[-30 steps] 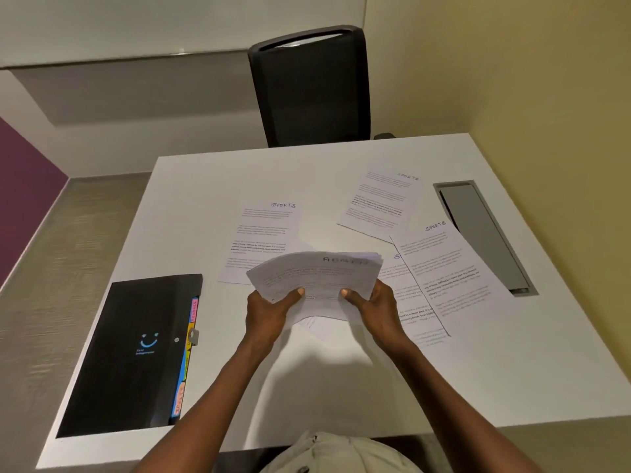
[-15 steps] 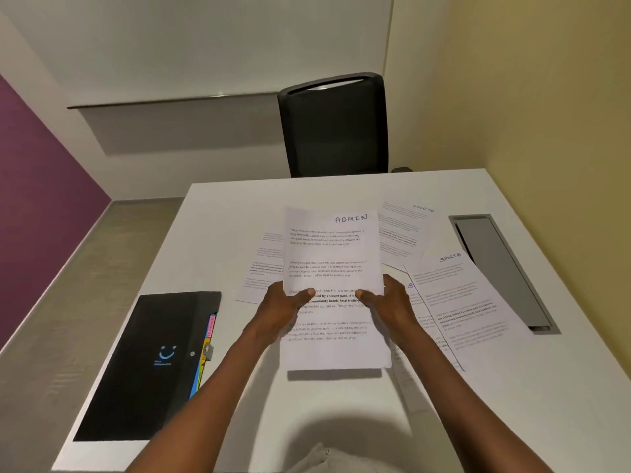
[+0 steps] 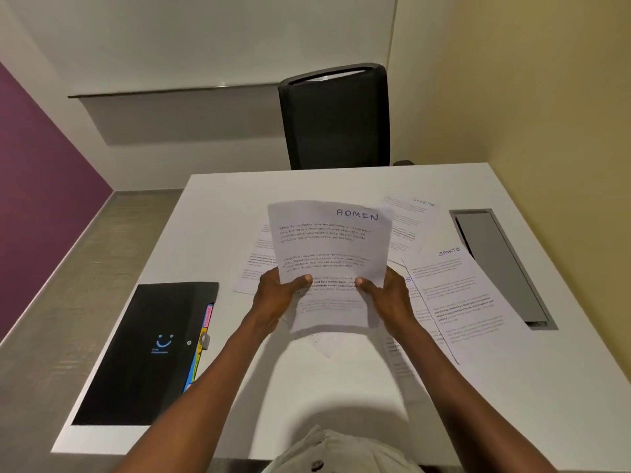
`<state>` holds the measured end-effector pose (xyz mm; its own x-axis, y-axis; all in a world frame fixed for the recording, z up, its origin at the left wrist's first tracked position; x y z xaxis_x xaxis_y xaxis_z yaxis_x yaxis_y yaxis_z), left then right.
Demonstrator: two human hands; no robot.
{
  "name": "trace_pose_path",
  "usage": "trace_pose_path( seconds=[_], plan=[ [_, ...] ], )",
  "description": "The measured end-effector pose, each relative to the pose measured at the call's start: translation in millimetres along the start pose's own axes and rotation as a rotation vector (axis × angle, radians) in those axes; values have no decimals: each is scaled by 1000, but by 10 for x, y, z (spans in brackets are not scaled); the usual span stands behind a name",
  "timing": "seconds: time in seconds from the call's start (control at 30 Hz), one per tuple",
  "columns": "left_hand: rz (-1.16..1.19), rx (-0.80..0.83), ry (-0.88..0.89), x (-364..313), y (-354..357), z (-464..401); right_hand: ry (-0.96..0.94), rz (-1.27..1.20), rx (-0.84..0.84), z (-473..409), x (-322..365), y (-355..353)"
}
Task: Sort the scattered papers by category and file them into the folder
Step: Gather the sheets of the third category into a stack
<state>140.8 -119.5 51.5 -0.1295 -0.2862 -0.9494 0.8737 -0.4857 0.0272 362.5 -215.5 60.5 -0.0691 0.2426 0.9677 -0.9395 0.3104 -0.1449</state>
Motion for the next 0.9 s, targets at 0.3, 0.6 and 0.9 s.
trace_pose_path(
  seconds=[0.3, 0.6, 0.9],
  plan=[
    [-86, -158, -57, 624, 100, 134, 91, -22, 14, 201, -561, 49],
    [-128, -157, -120, 807, 72, -17, 109, 32, 23, 95, -666, 103],
    [-285, 17, -112, 325, -144, -107, 50, 106, 51, -106, -257, 190]
  ],
)
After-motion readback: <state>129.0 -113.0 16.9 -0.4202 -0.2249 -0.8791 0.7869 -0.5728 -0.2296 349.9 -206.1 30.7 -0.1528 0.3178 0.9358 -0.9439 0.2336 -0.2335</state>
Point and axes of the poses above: each hand's wrist, its own z-axis away from the middle knuckle, its own y-axis out of the palm, x = y × z, the point moved 10 cm from there along -z, towards the middle knuckle, and after that the axes turned 10 degrees about x, right-handed, at the moved point
